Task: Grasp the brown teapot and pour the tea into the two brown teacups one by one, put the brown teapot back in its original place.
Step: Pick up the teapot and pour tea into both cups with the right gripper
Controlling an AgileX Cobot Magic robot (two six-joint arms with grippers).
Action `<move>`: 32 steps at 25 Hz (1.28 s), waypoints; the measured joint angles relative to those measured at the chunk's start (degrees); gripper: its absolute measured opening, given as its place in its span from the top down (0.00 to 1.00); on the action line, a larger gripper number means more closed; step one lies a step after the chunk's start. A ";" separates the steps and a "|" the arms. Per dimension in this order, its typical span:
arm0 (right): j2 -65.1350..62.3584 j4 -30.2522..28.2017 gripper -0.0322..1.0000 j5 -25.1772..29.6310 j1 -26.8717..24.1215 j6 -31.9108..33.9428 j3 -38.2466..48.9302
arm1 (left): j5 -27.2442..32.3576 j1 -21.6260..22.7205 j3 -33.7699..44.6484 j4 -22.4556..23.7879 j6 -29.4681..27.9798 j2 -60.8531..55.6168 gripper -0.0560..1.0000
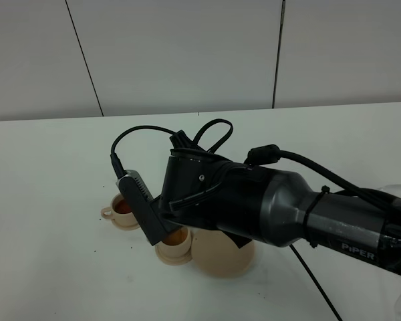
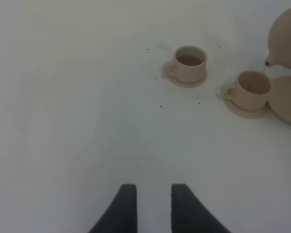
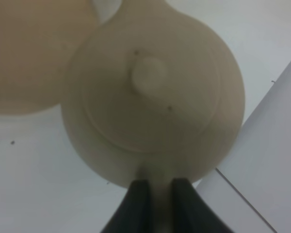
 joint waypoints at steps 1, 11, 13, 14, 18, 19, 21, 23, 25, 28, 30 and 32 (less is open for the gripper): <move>0.02 -0.20 0.87 0.00 0.13 0.20 0.00 | 0.00 0.00 0.00 0.00 0.00 0.00 0.72; 0.06 -0.96 0.87 0.47 0.46 0.66 0.00 | 0.00 0.00 0.00 0.00 0.00 0.00 0.72; 0.06 -1.02 0.87 0.47 0.46 0.66 0.00 | 0.00 0.00 0.00 0.00 0.00 0.00 0.72; 0.06 -1.02 0.87 0.47 0.52 0.66 0.00 | 0.00 0.00 0.00 0.00 0.00 0.00 0.72; 0.06 -0.95 0.87 0.47 0.70 0.67 0.00 | 0.00 0.00 0.00 0.00 0.00 0.00 0.72; 0.06 -0.90 0.87 0.47 0.70 0.67 0.00 | 0.00 0.00 0.00 0.00 0.00 0.00 0.72; 0.06 -0.88 0.87 0.47 0.70 0.67 0.00 | 0.00 0.00 0.00 0.00 0.00 0.00 0.72; 0.06 -0.88 0.87 0.47 0.70 0.72 0.00 | 0.00 0.00 0.00 0.00 0.00 0.00 0.72; 0.06 -0.88 0.87 0.47 0.70 0.77 0.00 | 0.00 0.00 0.00 0.00 0.00 0.00 0.72; 0.06 -0.88 0.87 0.47 0.70 0.82 0.00 | 0.00 0.00 0.00 0.00 0.00 0.00 0.72; 0.06 -0.88 0.87 0.47 0.70 0.82 0.00 | 0.00 0.00 0.00 0.00 0.00 0.00 0.72; 0.06 -0.88 0.87 0.47 0.70 0.84 0.00 | 0.00 0.00 0.00 0.00 0.00 0.00 0.72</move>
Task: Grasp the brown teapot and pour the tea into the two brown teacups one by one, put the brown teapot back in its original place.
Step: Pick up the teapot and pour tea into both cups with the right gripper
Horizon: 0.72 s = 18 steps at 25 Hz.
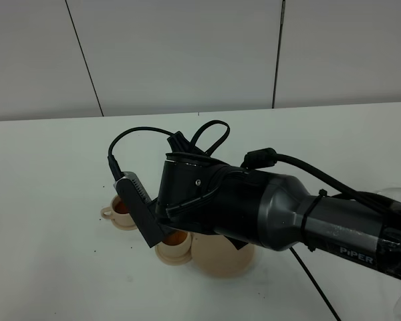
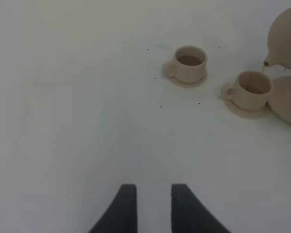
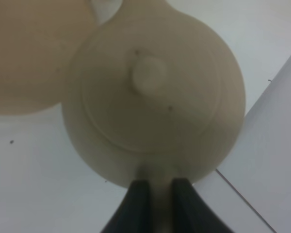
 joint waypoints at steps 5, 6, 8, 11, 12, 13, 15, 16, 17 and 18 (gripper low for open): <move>0.00 0.00 0.87 0.00 0.04 0.05 0.00 | 0.00 0.00 0.00 0.00 0.00 0.00 0.72; 0.00 0.00 0.87 0.00 0.04 0.05 0.00 | 0.00 0.00 0.00 0.00 0.00 0.00 0.72; 0.00 0.00 0.87 0.00 0.04 0.05 0.00 | 0.00 0.00 0.00 0.00 0.00 0.00 0.72; 0.00 0.00 0.87 0.00 0.04 0.05 0.00 | 0.00 0.00 0.00 0.00 0.00 0.00 0.72; 0.00 0.00 0.87 0.00 0.04 0.05 0.00 | 0.00 0.00 0.00 0.00 0.00 0.00 0.72; 0.00 0.00 0.87 0.00 0.04 0.05 0.00 | 0.00 0.00 0.00 0.00 0.00 0.00 0.72; 0.00 0.00 0.87 0.00 0.04 0.05 0.00 | 0.00 0.00 0.00 0.00 0.00 0.00 0.72; 0.00 0.00 0.87 0.00 0.04 0.05 0.00 | 0.00 0.00 0.00 0.00 0.00 0.00 0.72; 0.00 0.00 0.87 0.00 0.04 0.05 0.00 | 0.00 0.00 0.00 0.00 0.00 0.00 0.72; 0.00 0.00 0.87 0.00 0.04 0.17 0.00 | 0.00 0.00 0.00 0.00 0.00 0.00 0.72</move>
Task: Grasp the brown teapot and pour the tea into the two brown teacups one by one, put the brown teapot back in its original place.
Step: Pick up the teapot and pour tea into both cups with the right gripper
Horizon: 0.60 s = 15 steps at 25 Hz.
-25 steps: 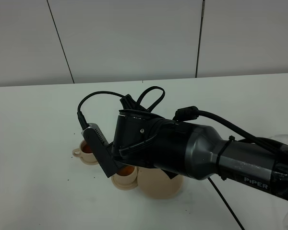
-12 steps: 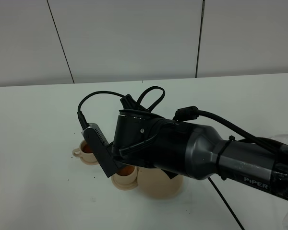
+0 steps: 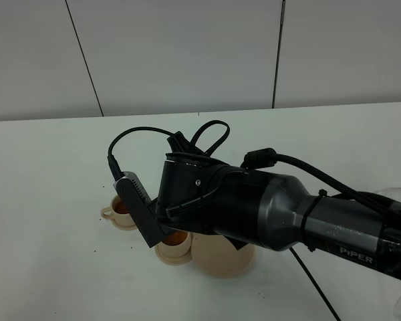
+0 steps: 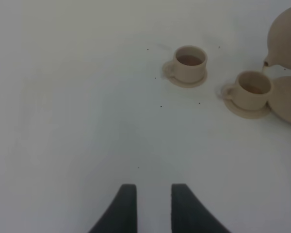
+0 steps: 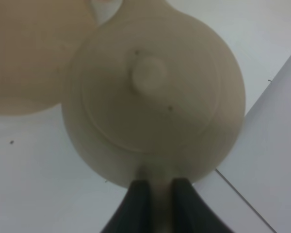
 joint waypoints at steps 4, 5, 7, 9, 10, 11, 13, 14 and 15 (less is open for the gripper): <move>0.00 0.00 0.87 0.00 0.00 0.06 0.00 | 0.00 0.00 0.00 0.00 0.00 0.00 0.72; 0.00 0.00 0.87 0.00 0.00 0.06 0.00 | 0.00 0.00 0.00 0.00 0.00 0.00 0.72; 0.00 0.00 0.87 0.00 0.00 0.06 0.00 | 0.00 0.00 0.00 0.00 0.00 0.00 0.72; 0.00 0.00 0.87 -0.05 0.00 0.06 0.00 | 0.00 0.00 0.00 0.00 0.00 0.00 0.72; 0.00 0.00 0.87 -0.05 0.00 0.06 0.00 | 0.00 0.00 0.00 0.00 0.00 0.00 0.72; 0.00 0.00 0.87 -0.05 0.00 0.06 0.00 | 0.00 0.00 0.00 0.00 0.00 0.00 0.72; 0.00 -0.05 0.87 -0.05 0.00 0.06 0.00 | 0.00 0.00 0.00 0.00 0.00 0.00 0.72; 0.00 -0.05 0.87 -0.05 0.00 0.06 0.00 | 0.00 0.00 0.00 0.00 0.00 0.00 0.72; 0.00 -0.05 0.87 -0.05 0.00 0.06 0.00 | 0.00 0.00 0.00 0.00 0.00 0.00 0.72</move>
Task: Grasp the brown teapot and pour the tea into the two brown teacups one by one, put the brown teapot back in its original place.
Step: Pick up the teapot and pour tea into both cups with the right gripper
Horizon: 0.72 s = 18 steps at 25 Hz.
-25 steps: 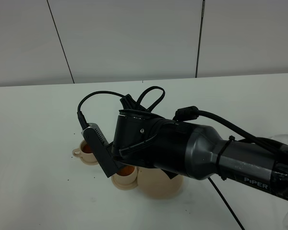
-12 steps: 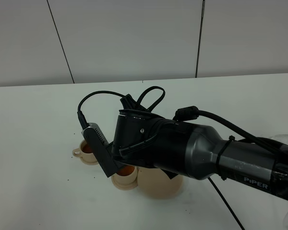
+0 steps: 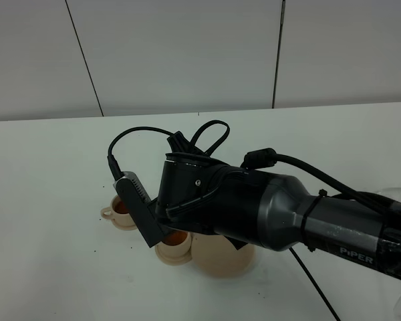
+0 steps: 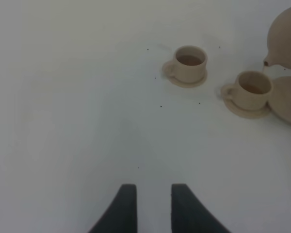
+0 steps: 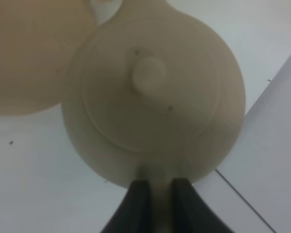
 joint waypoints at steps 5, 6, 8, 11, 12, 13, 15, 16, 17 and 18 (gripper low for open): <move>0.00 -0.09 0.87 -0.15 0.00 0.00 0.00 | 0.00 0.00 0.00 0.00 0.00 0.00 0.72; 0.00 -0.17 0.87 -0.15 0.00 0.00 0.00 | 0.00 0.00 0.00 0.00 0.00 0.00 0.72; 0.00 -0.17 0.87 -0.15 0.00 0.00 0.00 | 0.00 0.00 0.00 0.00 0.00 0.00 0.72; 0.00 -0.17 0.87 -0.18 0.00 0.00 0.00 | 0.00 0.00 0.00 0.00 0.00 0.00 0.72; 0.00 -0.17 0.87 -0.18 0.00 0.00 0.00 | 0.00 0.00 0.00 0.00 0.00 0.00 0.72; 0.00 -0.19 0.87 -0.18 0.00 -0.06 0.00 | 0.00 0.00 0.00 0.00 0.00 0.00 0.72; 0.00 -0.30 0.87 -0.18 0.00 -0.24 0.00 | 0.00 0.00 0.00 0.00 0.00 0.00 0.72; 0.00 -0.37 0.87 -0.18 0.00 -0.26 0.00 | 0.00 0.00 0.00 0.00 0.00 0.00 0.72; 0.00 -0.44 0.87 -0.18 0.00 -0.39 0.00 | 0.00 0.00 0.00 0.00 0.00 0.00 0.72; 0.00 -0.50 0.87 -0.18 0.00 -0.44 0.00 | 0.00 0.00 0.00 0.00 0.00 0.00 0.72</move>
